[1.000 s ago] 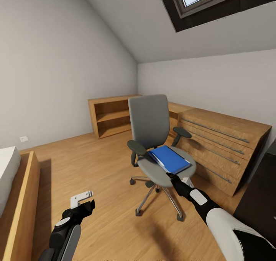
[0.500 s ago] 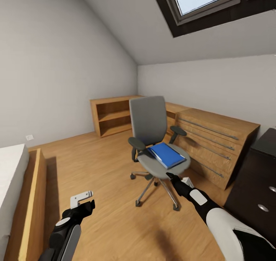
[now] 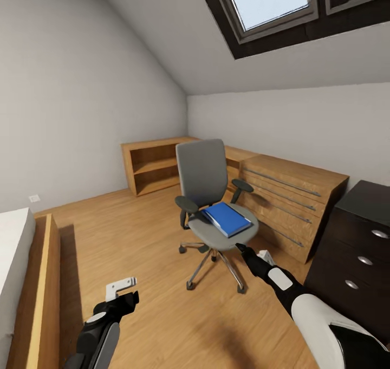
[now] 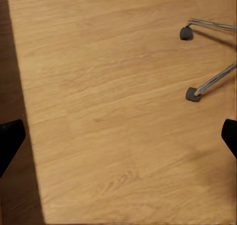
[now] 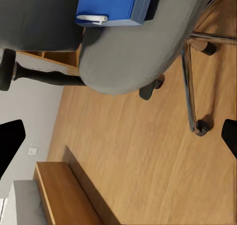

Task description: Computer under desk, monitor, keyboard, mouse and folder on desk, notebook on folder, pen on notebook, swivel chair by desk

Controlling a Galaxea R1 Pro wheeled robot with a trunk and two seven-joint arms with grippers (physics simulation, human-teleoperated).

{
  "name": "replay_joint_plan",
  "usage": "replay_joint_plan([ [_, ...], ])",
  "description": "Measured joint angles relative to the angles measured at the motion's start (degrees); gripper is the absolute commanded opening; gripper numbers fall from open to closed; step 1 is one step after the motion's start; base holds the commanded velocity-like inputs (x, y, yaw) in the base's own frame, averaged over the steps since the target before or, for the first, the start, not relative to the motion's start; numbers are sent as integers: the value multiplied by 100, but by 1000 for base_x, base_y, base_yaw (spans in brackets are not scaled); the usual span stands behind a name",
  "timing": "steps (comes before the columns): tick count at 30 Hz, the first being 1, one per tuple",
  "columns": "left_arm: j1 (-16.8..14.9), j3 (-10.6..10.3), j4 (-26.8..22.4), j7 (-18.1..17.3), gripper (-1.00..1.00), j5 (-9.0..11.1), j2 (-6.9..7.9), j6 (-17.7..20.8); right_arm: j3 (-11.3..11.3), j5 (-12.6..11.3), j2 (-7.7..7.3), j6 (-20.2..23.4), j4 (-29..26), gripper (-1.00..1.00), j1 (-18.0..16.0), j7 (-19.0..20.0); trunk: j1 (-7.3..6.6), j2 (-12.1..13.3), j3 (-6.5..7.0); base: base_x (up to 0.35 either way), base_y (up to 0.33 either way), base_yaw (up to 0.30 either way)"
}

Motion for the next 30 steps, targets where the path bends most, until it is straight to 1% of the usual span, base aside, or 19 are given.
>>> replay_joint_plan([
  [4, -2, -85, 270, 9, 100, -2, -7, -6, 7, 73, 26, -278, 41, 100, 2, -17, -88, 160, 87, 0, 0, -230],
  [6, -3, -123, 467, 8, 100, -4, -30, -13, 10, 177, 40, -504, 92, 100, 22, -25, -132, 241, 130, 0, 0, -232],
  [8, -1, -152, 656, 3, 100, -3, -57, -23, 29, 344, 71, -822, 180, 100, 83, -35, -176, 321, 170, 0, 0, -223],
  [9, -3, -181, 836, -3, 100, -1, -87, -44, 31, 579, 112, -1188, 277, 100, 196, -44, -197, 361, 189, 0, 0, -189],
  [13, 0, -300, 1216, -9, 100, -11, -148, -194, 58, 1150, 188, -2158, 467, 100, 480, -60, -285, 522, 265, 0, 0, -105],
  [14, 0, -577, 1533, 6, 100, 3, -180, -453, 74, 1786, 320, -3309, 696, 100, 742, -106, -307, 562, 282, 0, 0, -27],
  [16, -1, -718, 1622, 14, 100, -10, -182, -524, 64, 1998, 403, -3795, 834, 100, 919, -138, -351, 642, 319, 0, 0, -19],
  [19, 0, -854, 1740, 21, 100, -8, -181, -585, 63, 2222, 491, -4427, 1030, 100, 1119, -187, -417, 762, 373, 0, 0, -9],
  [20, 3, -936, 1996, 22, 100, -2, -172, -626, 68, 2395, 571, -5103, 1230, 100, 1316, -234, -439, 802, 390, 0, 0, -3],
  [21, 2, -958, 2175, 17, 100, -6, -164, -639, 58, 2445, 618, -5332, 1292, 100, 1470, -252, -461, 842, 409, 0, 0, -2],
  [22, 2, -966, 2290, 12, 100, -8, -161, -645, 55, 2462, 636, -5419, 1314, 100, 1571, -261, -483, 883, 427, 0, 0, 0],
  [23, 5, -982, 2784, -3, 100, 0, -155, -729, 52, 2511, 666, -5642, 1361, 100, 1885, -303, -505, 922, 443, 0, 0, 0],
  [24, 4, -987, 3064, -8, 100, -7, -154, -877, 45, 2504, 665, -5694, 1369, 100, 2028, -326, -527, 963, 462, 0, 0, 0],
  [26, 4, -994, 3328, -12, 100, -10, -156, -1127, 53, 2515, 662, -5744, 1374, 100, 2088, -348, -571, 1043, 499, 0, 0, 0],
  [27, 5, -1106, 3764, -15, 100, -3, -160, -1601, 50, 2517, 660, -5847, 1376, 100, 2129, -374, -593, 1083, 517, 0, 0, 0],
  [28, 6, -1280, 4263, -17, 100, 2, -159, -2098, 50, 2520, 651, -5956, 1380, 100, 2158, -398, -615, 1123, 534, 0, 0, 0],
  [30, 4, -1421, 4699, -21, 100, -4, -158, -2498, 51, 2523, 620, -6026, 1383, 100, 2176, -413, -659, 1204, 571, 0, 0, 0],
])
